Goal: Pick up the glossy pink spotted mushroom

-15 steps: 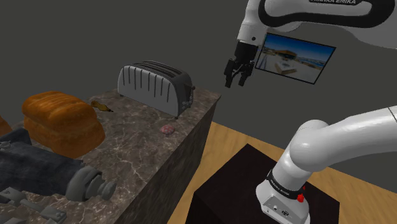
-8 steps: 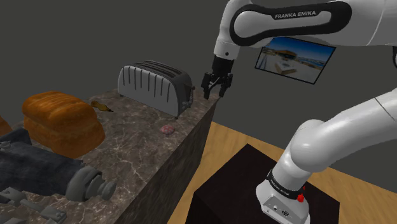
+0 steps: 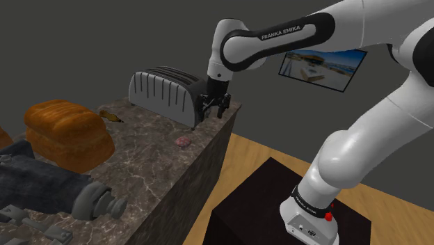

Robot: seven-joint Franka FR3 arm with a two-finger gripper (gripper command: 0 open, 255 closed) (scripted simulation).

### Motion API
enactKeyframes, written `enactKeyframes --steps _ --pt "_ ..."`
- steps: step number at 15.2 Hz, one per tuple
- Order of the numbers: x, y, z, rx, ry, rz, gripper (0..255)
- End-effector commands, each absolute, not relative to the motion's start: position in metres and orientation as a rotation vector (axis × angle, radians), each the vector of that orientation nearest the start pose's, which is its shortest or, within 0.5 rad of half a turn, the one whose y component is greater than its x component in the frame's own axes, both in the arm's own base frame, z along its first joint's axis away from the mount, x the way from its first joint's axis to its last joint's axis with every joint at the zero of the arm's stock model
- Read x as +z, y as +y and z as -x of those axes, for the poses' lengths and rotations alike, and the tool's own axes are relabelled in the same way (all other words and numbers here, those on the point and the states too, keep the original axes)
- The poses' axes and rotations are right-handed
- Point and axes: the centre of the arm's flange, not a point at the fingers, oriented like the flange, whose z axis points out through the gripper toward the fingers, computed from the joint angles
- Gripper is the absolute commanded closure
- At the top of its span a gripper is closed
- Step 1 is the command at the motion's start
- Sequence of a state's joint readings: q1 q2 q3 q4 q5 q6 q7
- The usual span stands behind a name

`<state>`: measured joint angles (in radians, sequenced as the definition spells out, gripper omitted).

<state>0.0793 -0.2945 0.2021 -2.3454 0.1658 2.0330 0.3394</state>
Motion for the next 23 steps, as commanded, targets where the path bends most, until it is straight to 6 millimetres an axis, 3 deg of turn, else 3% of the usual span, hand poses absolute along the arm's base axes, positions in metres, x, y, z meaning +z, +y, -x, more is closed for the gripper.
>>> enactKeyframes --steps 1,9,18,19,23 --pt "0.426 0.152 -0.445 0.075 0.227 3.050 0" --pt "0.360 0.208 -0.495 0.095 0.255 3.039 0" --pt "0.320 0.208 -0.495 0.095 0.255 3.039 0" --pt "0.320 0.208 -0.495 0.095 0.255 3.039 255" --pt "0.320 0.208 -0.495 0.095 0.255 3.039 255"
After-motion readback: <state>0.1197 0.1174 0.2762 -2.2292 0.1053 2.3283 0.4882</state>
